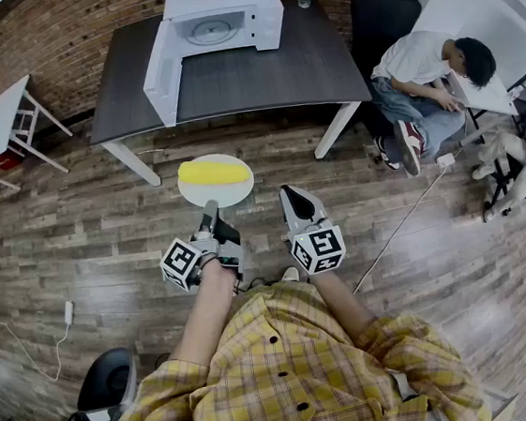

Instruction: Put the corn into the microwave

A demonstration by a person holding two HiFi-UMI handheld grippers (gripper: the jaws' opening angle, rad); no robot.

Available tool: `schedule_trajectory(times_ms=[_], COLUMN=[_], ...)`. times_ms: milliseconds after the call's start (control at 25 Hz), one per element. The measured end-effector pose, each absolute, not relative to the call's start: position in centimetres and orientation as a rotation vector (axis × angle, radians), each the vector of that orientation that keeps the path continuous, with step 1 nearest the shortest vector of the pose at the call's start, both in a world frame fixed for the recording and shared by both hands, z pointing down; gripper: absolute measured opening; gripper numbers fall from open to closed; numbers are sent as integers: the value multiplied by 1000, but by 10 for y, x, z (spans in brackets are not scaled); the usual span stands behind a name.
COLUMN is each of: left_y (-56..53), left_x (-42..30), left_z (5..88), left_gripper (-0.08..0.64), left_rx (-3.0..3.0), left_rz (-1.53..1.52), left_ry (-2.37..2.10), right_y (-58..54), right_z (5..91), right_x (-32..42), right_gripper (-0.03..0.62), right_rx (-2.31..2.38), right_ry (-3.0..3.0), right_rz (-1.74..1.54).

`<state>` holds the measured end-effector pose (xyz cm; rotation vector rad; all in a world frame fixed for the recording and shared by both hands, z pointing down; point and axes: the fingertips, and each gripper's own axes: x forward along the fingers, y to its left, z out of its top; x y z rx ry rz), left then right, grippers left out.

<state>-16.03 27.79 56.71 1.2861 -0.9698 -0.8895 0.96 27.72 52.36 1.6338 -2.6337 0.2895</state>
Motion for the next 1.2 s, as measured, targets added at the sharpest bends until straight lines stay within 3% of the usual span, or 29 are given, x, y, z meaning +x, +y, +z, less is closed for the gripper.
schedule_trajectory(times_ms=[600,1200], left_y=[282,275], left_x=[-136,-66], left_z=[560,539], left_gripper=[14,15], left_rx=[1294,1276], left_rz=[-921,-1032], left_ry=[-1002,-996], right_y=[277,263], right_z=[517,517], right_x=[35,96], right_gripper=[3,3], right_rx=[1579,1485], right_ry=[-2686,-2722], right_rz=[280,236])
